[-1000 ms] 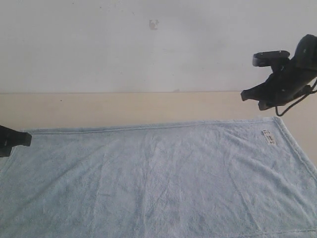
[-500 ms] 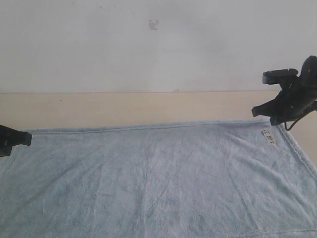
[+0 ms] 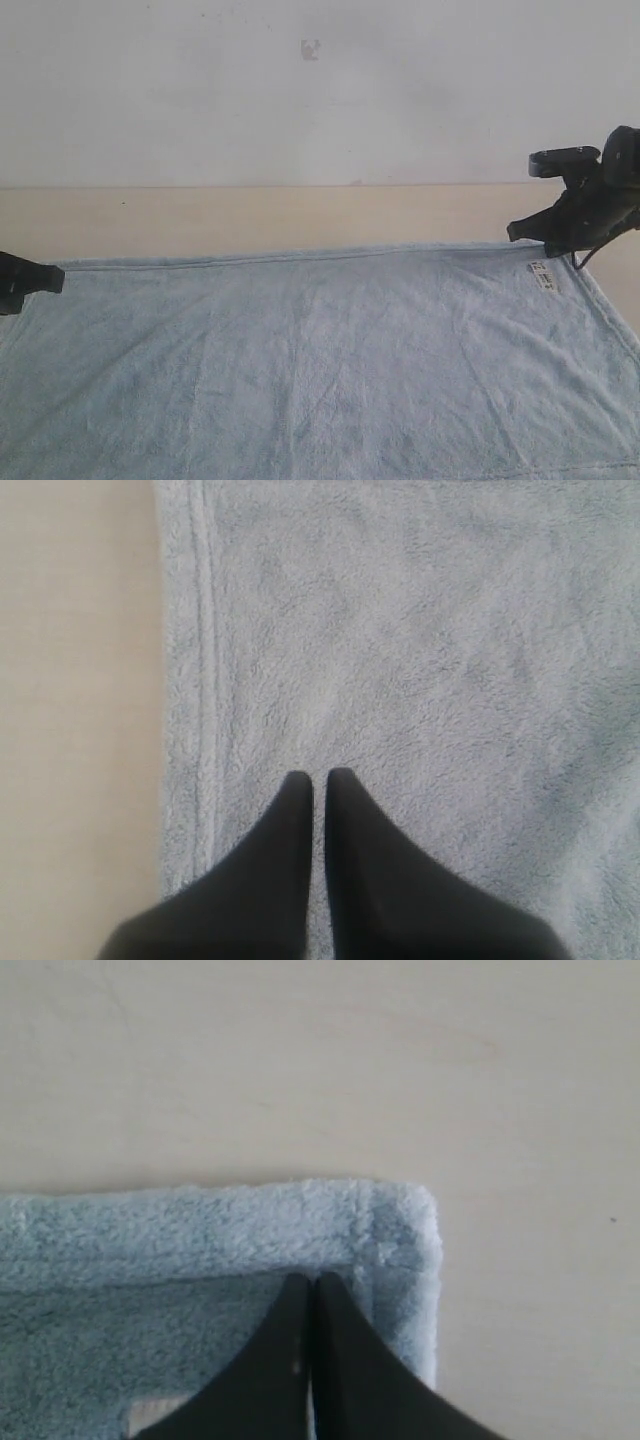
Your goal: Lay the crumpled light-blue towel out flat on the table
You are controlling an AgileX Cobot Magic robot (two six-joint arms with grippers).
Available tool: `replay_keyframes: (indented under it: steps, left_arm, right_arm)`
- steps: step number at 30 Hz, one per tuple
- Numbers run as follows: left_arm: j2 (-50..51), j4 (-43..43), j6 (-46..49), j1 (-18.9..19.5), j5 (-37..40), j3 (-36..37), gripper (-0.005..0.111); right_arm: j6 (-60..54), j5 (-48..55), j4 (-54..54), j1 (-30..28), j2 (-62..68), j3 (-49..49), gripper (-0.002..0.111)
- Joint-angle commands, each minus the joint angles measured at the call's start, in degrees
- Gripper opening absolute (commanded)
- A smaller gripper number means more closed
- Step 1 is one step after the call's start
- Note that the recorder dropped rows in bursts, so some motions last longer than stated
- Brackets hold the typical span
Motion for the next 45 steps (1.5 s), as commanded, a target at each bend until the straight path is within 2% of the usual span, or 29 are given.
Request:
replay_keyframes:
  steps: [1, 7, 19, 22, 26, 28, 35, 45]
  left_arm:
    - [0.0, -0.3, 0.0, -0.2, -0.7, -0.3, 0.004]
    - [0.0, -0.4, 0.0, -0.2, -1.1, -0.3, 0.004]
    - [0.0, -1.3, 0.5, -0.2, -2.7, -0.3, 0.004]
    - [0.0, -1.3, 2.7, -0.2, -5.3, -0.3, 0.004]
    - [0.3, -1.6, 3.8, -0.2, -14.6, -0.6, 0.004]
    - [2.2, -1.7, 2.7, -0.2, -15.3, -2.6, 0.004]
    - [16.9, -1.7, 4.0, -0.9, -6.1, -18.1, 0.004]
    - [28.3, -1.5, 6.0, -1.6, -6.5, -28.8, 0.004]
  right_arm:
    - [4.7, 0.1, -4.7, -3.0, 0.7, -0.2, 0.0]
    - [4.1, 1.2, -4.3, -6.7, 0.7, -0.2, 0.0]
    - [2.7, 0.1, -2.5, -5.3, -5.2, -0.2, 0.0]
    - [0.8, 0.1, 0.3, -3.8, -8.0, -0.2, 0.0]
    - [0.4, 3.0, 6.2, -1.1, -10.7, -0.2, 0.0]
    - [-0.1, 4.5, 6.8, 0.8, -11.8, -0.2, 0.0]
    - [-1.5, 5.1, 6.7, 8.3, -14.4, -0.2, 0.0]
    - [-1.5, 5.5, 9.0, 11.9, -14.6, -0.1, 0.0]
